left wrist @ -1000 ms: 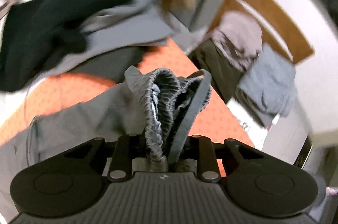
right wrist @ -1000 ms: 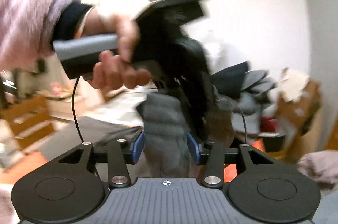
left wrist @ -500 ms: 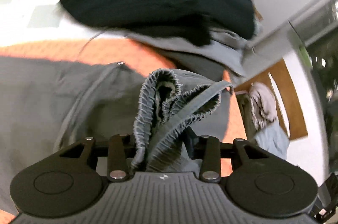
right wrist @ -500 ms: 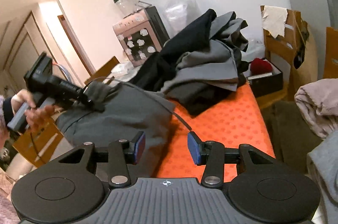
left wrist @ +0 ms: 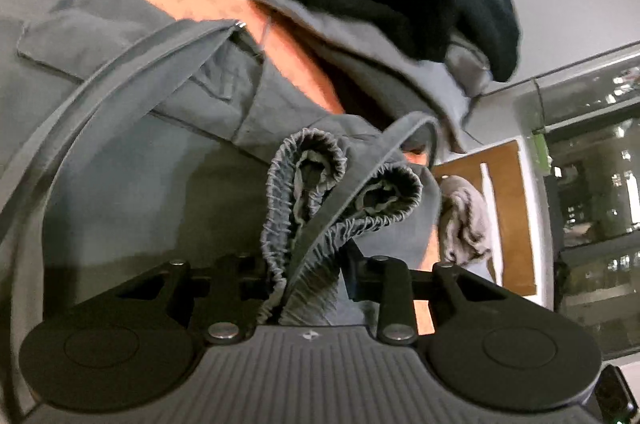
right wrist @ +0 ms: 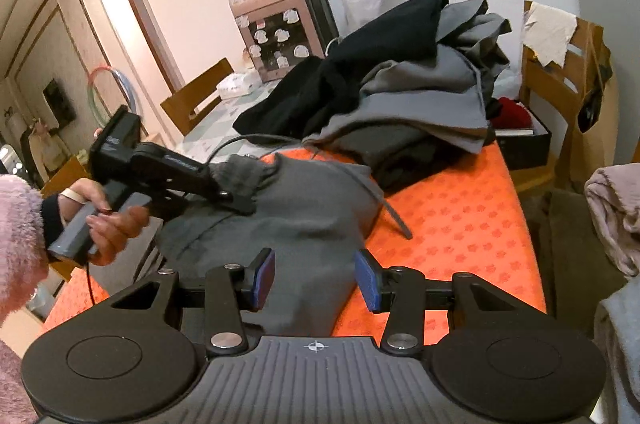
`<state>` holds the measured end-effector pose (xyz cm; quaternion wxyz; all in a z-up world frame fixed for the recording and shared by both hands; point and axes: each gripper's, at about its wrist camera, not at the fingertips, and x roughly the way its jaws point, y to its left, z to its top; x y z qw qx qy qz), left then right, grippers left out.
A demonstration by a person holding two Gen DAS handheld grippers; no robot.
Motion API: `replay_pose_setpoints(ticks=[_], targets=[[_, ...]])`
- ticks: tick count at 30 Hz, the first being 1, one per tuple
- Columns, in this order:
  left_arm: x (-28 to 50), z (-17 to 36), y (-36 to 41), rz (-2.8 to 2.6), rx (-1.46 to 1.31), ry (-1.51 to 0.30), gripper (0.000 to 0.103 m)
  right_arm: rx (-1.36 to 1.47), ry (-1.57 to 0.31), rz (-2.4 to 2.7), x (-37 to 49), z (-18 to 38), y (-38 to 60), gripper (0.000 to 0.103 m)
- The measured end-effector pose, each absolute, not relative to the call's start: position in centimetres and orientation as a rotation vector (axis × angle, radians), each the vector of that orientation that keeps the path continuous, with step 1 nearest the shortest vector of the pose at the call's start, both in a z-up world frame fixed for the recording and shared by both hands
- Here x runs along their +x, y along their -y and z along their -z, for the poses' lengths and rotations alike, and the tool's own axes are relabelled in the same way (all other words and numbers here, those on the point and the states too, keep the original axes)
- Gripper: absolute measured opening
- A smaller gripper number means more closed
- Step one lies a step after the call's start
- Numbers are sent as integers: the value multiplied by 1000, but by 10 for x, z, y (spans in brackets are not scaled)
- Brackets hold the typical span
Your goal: Fold clothes
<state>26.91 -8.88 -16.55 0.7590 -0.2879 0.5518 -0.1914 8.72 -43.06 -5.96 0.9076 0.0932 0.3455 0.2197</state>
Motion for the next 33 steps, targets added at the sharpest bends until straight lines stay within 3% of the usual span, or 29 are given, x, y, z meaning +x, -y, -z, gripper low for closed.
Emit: replay_pose_setpoints(ticks=[5,11,15,19,24,27,33], targets=[[264,179,77,417,-671,-1192,49,147,-733,-486,103,67,411,48],[240,131,69,467,-598,-1114,68,50,-726,-551,124,73,382,47],[222,94,60,417,-554,-1035,67,27,-717,-593,135,77,366,47],[216,69,73,406,-503,-973,51,17,-713,-632,143,83,348,46],[224,69,105,439,-389,-956,17,20,-736,-683,154,95,328,46],[234,84,118,395,-345,-967,12,-18,-771,-718,157,106,315,41],[254,118,109,249,-436,-995,3,-63,-856,-731,153,139,304,40]])
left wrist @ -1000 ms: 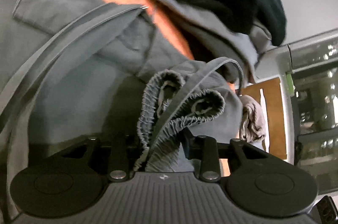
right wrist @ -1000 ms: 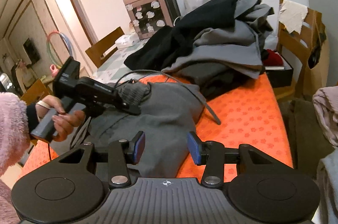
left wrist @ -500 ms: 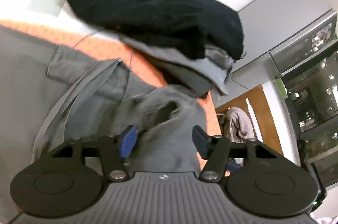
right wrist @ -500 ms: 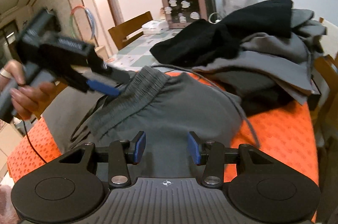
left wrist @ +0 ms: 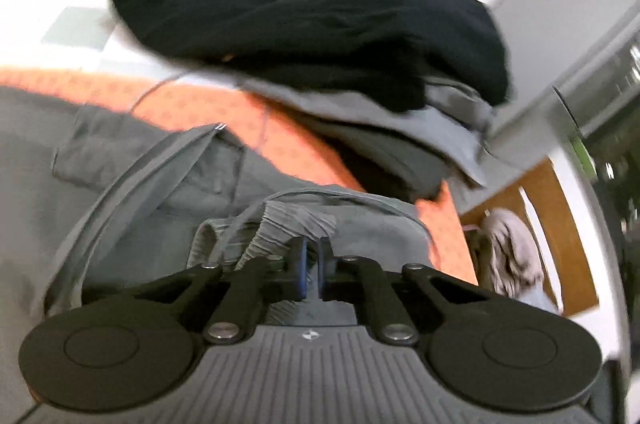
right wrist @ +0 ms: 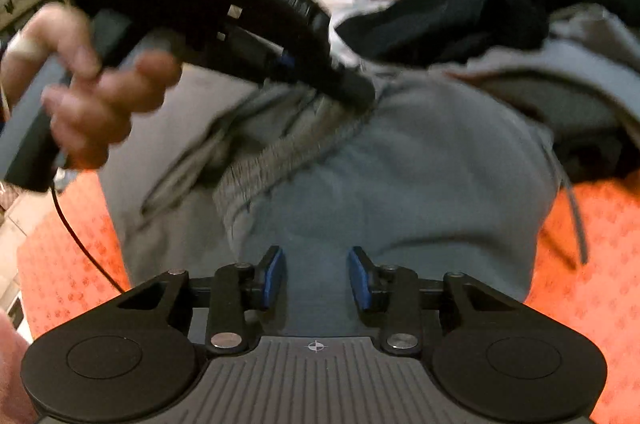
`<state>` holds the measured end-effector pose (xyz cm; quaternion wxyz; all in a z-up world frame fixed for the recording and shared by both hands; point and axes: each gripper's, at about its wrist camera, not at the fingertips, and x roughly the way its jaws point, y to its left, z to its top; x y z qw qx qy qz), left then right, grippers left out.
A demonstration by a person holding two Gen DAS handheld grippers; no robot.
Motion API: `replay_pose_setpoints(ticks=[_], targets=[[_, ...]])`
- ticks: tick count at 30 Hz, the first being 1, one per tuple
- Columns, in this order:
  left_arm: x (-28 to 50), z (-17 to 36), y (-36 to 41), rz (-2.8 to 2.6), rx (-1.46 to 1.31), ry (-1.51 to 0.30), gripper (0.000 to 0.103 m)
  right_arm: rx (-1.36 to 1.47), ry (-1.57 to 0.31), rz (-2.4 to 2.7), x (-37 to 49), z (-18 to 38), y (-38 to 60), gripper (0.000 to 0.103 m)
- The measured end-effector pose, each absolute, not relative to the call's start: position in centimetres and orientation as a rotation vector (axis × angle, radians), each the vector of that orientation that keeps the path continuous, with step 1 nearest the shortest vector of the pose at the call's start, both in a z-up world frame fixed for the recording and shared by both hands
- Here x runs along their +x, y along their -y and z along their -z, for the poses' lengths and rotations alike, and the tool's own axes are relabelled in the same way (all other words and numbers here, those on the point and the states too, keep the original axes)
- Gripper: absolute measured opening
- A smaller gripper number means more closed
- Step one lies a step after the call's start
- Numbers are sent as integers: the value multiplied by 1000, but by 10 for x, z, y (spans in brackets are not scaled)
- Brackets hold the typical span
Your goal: Fold clothes
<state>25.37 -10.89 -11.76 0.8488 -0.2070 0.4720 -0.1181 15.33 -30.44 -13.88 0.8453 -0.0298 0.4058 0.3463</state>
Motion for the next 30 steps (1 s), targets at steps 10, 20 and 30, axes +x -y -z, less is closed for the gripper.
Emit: replay_pose_setpoints(ticks=[10,20,30], targets=[[270,156,94,176,-611,-1041,3,-96,-857,-735,149,155,304,40],[247,91,90,278,-425,-992,49,103,-835,-570,123,111,355,51],[238,71,166,380,-299,-999,88,446,-965,-334,107,150,398,59]])
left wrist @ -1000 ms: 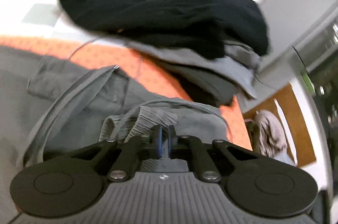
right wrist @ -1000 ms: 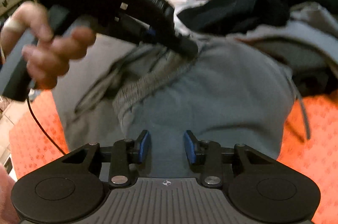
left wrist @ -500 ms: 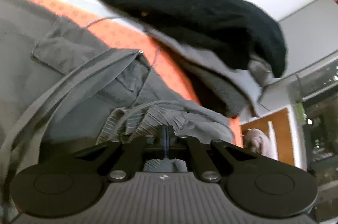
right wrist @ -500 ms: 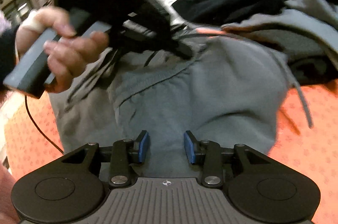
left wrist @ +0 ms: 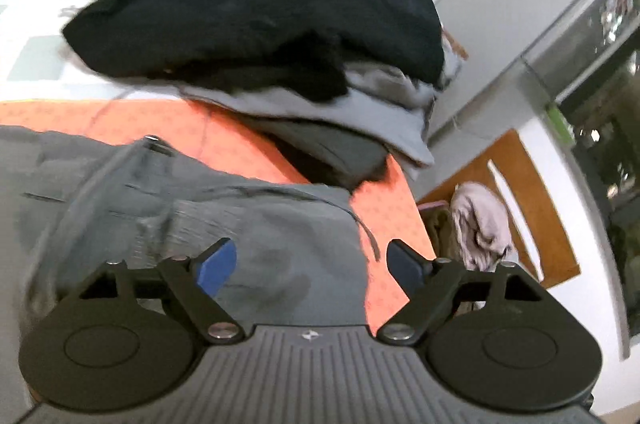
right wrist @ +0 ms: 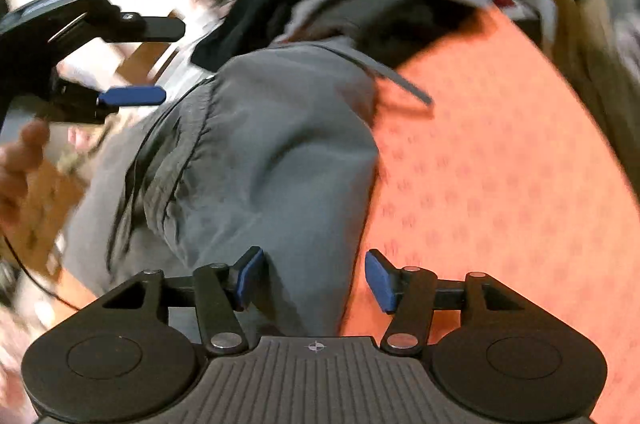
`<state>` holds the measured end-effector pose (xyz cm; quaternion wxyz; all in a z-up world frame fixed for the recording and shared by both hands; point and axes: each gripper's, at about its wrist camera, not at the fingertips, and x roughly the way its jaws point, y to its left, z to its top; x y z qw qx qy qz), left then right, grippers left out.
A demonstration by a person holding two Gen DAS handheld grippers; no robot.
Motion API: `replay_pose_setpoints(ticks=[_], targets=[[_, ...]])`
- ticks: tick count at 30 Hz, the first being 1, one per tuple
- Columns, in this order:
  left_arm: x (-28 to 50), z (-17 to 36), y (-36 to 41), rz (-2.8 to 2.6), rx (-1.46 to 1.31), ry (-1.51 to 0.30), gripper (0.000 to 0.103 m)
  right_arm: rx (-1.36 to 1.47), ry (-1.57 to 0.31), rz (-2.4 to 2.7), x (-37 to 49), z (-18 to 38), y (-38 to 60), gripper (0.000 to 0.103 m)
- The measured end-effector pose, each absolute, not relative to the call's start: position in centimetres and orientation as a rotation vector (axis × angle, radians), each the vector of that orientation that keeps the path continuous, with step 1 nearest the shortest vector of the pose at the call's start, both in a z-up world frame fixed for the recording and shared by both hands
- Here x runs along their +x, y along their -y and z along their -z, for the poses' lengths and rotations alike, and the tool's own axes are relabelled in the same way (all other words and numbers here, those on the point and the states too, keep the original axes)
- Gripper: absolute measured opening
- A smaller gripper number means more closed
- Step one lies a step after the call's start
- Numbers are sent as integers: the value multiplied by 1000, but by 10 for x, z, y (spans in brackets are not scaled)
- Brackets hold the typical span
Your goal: Fold clothes
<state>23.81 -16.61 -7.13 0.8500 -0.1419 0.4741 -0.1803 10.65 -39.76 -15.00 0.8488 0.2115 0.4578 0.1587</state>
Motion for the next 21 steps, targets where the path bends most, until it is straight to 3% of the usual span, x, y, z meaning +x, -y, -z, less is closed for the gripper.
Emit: replay_pose_setpoints(ticks=[6,8,10,21], targets=[[243,83,225,416,-157,-1035,91,626,-988,-319,103,169,404,57],[243,90,244,412,-90,-1052,92,601,-1007,-325,105,168,401,29],[242,96,262,405,-22,-1070,92,574,-1007,-316,105,160,397,17],[255,118,328,219,536,-1126,92,425,-815,-437,93,96,365,11]])
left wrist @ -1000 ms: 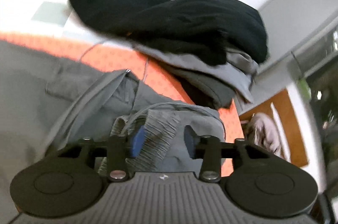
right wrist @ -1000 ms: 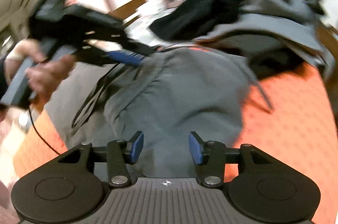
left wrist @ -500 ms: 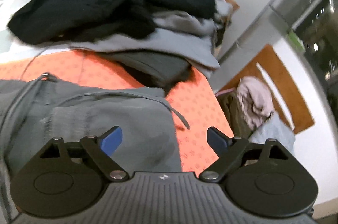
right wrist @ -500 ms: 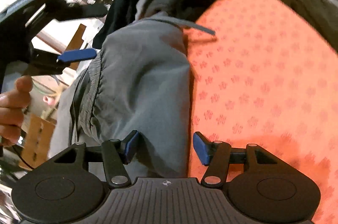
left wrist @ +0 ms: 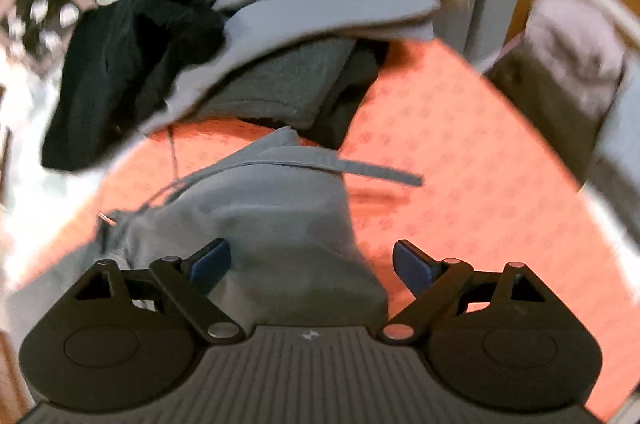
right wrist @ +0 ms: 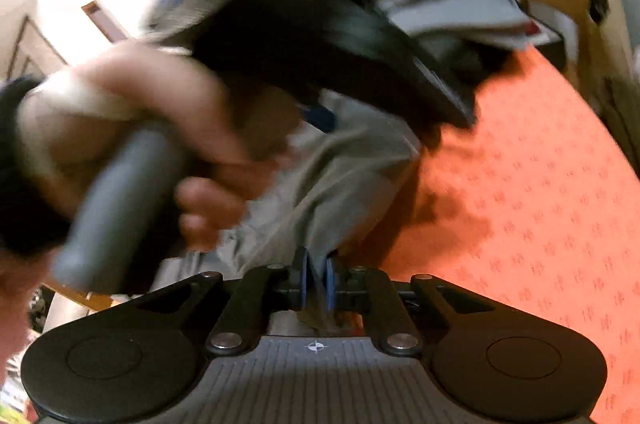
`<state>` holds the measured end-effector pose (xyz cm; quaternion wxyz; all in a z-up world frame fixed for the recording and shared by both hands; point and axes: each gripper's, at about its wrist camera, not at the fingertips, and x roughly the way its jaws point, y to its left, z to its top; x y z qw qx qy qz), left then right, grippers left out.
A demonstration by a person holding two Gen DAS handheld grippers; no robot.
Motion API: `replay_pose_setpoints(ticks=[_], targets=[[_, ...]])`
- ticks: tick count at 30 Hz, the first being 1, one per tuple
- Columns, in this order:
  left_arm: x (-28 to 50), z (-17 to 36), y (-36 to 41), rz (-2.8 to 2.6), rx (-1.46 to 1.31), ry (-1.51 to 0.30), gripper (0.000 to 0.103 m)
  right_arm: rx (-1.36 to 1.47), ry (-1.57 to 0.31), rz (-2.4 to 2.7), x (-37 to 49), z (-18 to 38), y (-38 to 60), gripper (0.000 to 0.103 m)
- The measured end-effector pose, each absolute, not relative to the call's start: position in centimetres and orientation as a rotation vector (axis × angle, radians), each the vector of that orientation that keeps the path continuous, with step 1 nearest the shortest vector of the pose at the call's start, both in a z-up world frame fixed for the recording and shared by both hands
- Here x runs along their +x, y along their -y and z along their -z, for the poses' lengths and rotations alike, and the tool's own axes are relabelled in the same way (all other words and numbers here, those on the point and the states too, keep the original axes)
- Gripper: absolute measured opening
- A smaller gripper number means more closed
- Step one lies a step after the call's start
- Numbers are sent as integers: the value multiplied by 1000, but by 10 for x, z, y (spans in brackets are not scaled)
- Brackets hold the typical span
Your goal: Fold clothes
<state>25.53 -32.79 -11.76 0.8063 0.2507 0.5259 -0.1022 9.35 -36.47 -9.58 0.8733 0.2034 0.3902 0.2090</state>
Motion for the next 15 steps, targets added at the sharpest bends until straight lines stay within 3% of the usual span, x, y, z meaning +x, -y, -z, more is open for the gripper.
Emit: replay_pose_setpoints(ticks=[2,3,4,6,9,15], targets=[[258,119,330,209,618,-1132,88,405,-785,-458,91,86,359,11],[261,118,329,205,644,-1138,78,395,-772,-467,90,82,356,11],[264,113,324,211,638,-1147,75,386,-761,-474,89,79,353,11],[269,99,315,226,593,-1152,60,380,-745,-481,89,74,350,11],[277,72,293,237,495,-1147,53,385,-722,-492,89,66,349,11],[290,14,226,284,219,-1156,51,252,-634,-524,83,33,314,11]])
